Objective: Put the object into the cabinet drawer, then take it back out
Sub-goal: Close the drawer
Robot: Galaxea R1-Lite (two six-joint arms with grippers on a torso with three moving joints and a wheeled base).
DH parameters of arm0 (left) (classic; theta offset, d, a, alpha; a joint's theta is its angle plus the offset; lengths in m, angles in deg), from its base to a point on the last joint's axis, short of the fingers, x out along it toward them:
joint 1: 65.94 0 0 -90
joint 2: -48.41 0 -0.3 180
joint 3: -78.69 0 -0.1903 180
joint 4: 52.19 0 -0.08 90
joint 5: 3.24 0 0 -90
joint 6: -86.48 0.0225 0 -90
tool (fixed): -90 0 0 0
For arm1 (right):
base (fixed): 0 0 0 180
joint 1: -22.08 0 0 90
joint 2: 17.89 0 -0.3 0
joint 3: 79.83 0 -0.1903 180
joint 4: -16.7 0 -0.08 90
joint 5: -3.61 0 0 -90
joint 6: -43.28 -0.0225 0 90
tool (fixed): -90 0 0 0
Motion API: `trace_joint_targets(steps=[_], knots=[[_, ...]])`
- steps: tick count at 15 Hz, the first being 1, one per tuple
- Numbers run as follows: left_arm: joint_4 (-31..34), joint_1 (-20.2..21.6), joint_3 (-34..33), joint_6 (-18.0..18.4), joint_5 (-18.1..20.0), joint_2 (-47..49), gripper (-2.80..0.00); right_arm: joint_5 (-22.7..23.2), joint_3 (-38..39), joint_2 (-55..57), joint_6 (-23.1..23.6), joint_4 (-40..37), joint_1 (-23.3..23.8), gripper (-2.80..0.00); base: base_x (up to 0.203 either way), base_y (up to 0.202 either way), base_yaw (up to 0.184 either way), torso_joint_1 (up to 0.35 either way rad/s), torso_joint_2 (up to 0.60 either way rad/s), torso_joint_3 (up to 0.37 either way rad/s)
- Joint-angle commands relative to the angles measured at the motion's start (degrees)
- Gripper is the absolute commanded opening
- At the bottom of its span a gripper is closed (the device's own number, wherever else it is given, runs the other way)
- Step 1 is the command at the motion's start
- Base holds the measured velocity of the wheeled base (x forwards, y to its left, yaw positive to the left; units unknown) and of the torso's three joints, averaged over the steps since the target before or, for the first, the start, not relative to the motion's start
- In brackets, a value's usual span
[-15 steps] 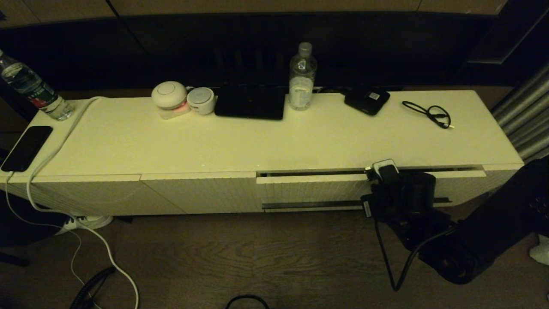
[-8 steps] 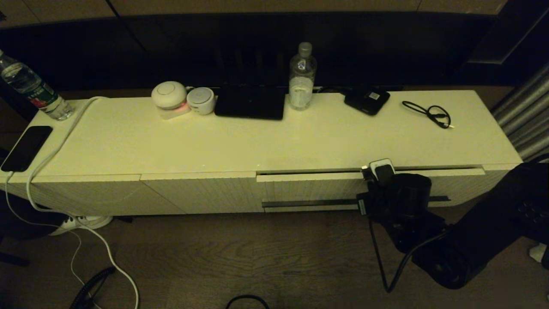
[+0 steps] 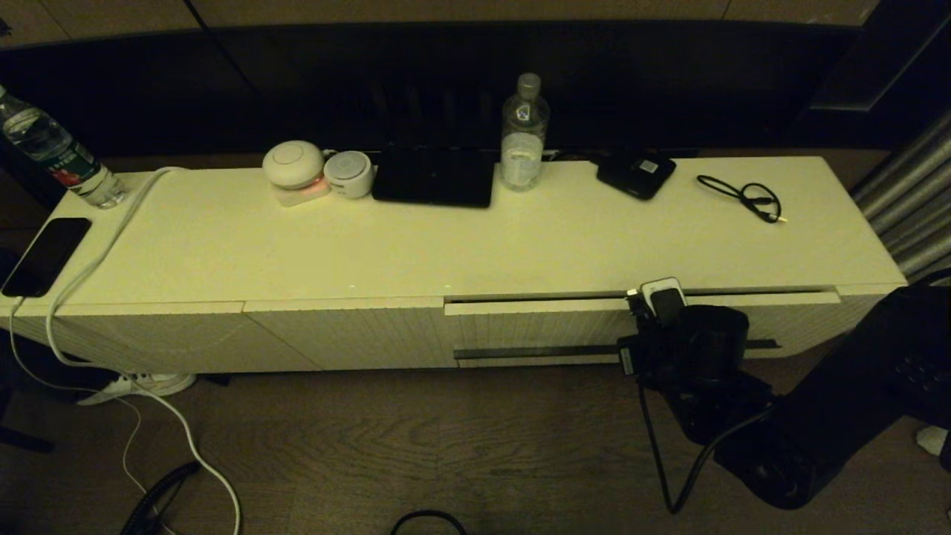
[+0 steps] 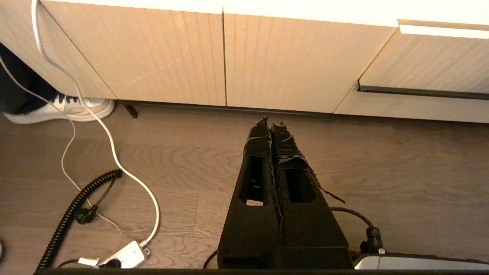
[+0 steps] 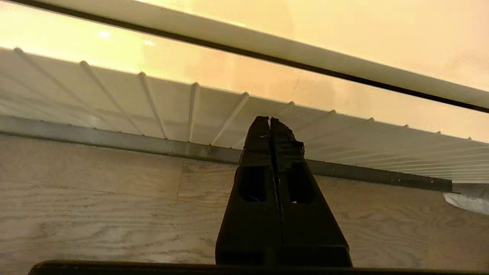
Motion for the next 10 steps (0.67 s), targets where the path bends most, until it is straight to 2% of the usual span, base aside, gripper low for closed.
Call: trace_joint_targets(steps=[1,10], knots=[[-0.02,0.02,0.0,-0.04,-0.03,-0.09,-2.8,-0.4,-0.13,1.17,-1.08,0.48,-0.03,-2.8,0.0,0.0,0.0,0.0,0.0,0.0],[-0.02,0.02,0.0,-0.04,-0.03,-0.09,-2.8,-0.46,-4.17,5.92,-1.85,1.95,0.5,-2.8,0.0,0.0,0.0,0.0,0.0,0.0]])
